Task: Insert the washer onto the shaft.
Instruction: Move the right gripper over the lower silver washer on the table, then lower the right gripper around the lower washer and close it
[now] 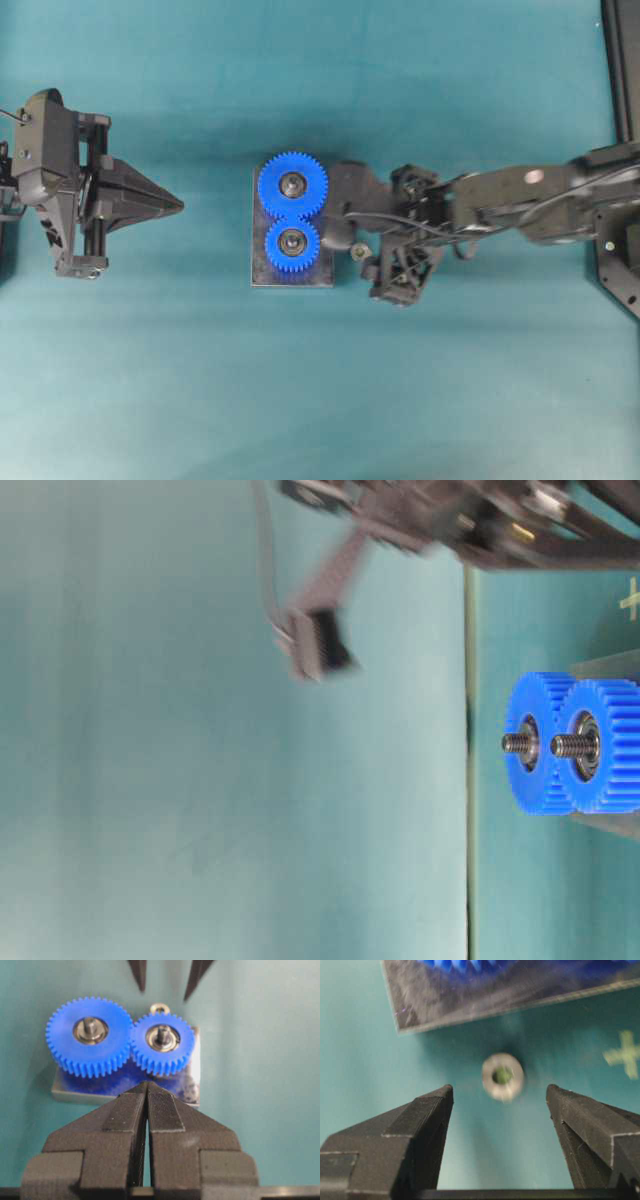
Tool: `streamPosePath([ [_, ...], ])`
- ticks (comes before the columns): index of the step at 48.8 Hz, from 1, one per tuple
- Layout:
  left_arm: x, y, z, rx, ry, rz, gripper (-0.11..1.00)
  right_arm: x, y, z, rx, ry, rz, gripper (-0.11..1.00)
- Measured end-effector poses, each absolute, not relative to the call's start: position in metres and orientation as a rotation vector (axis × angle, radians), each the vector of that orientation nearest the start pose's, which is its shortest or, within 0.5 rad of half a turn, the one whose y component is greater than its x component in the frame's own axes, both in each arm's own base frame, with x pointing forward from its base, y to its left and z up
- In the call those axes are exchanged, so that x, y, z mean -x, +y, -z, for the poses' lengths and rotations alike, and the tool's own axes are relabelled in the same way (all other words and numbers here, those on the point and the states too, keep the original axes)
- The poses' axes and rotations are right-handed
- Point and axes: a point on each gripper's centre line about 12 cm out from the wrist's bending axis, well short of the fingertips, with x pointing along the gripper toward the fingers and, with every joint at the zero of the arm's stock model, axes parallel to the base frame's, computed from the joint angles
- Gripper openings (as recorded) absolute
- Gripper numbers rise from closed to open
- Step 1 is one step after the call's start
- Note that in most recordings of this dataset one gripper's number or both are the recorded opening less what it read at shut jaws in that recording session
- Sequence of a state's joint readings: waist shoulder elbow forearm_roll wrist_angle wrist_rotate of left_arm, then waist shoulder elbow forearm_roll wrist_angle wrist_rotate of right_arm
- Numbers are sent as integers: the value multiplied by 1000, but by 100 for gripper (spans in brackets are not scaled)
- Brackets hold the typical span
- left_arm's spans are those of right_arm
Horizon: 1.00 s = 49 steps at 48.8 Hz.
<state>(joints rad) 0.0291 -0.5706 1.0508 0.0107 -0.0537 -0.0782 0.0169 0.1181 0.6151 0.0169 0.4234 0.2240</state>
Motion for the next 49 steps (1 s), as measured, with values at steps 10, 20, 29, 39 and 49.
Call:
streamPosePath([
  [10, -262, 8, -225, 101, 422, -49, 0, -373, 9, -104, -202, 1155, 113, 77],
  [20, -262, 8, -225, 98, 422, -48, 0, -371, 9, -96, -199, 1184, 115, 77],
  [29, -262, 8, -224, 99, 423, -49, 0, -371, 8, -93, -199, 1192, 119, 77],
  [39, -261, 8, -224, 97, 425, -48, 0, -372, 6, -92, -205, 1194, 127, 76],
  [49, -262, 8, -224, 97, 423, -48, 0, -373, 6, -92, -203, 1200, 127, 67],
])
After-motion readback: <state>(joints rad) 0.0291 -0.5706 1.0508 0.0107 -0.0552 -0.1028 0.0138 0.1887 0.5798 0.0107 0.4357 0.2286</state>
